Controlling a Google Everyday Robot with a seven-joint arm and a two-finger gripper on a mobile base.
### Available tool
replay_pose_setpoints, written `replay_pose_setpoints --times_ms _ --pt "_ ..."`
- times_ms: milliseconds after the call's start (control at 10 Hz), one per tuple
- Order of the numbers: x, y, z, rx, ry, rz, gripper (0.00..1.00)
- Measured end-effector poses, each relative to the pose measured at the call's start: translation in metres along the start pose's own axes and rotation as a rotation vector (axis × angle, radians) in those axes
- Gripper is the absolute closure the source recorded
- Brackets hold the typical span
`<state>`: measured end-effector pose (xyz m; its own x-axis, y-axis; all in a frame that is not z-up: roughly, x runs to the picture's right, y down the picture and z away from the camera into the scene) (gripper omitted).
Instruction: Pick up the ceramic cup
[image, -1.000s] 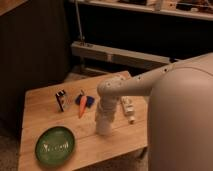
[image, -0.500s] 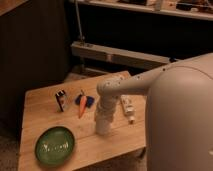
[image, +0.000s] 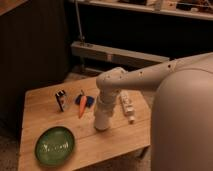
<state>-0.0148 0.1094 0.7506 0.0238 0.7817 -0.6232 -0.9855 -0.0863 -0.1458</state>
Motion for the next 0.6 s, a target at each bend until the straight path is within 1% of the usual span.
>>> replay_pose_setpoints --times_ms 100,300,400,500,600 --pt "-0.008 0.001 -0.021 0.006 -0.015 -0.013 0.94" --pt "-0.033 0.0 -0.072 0.023 -0.053 -0.042 0.94" --pt "-0.042 -0.001 -0.091 0.03 -0.064 -0.058 0.94" --pt "-0.049 0.0 -0.105 0.022 -0.071 -0.081 0.94" --pt "-0.056 0.0 -0.119 -0.014 -0.078 -0.121 0.94"
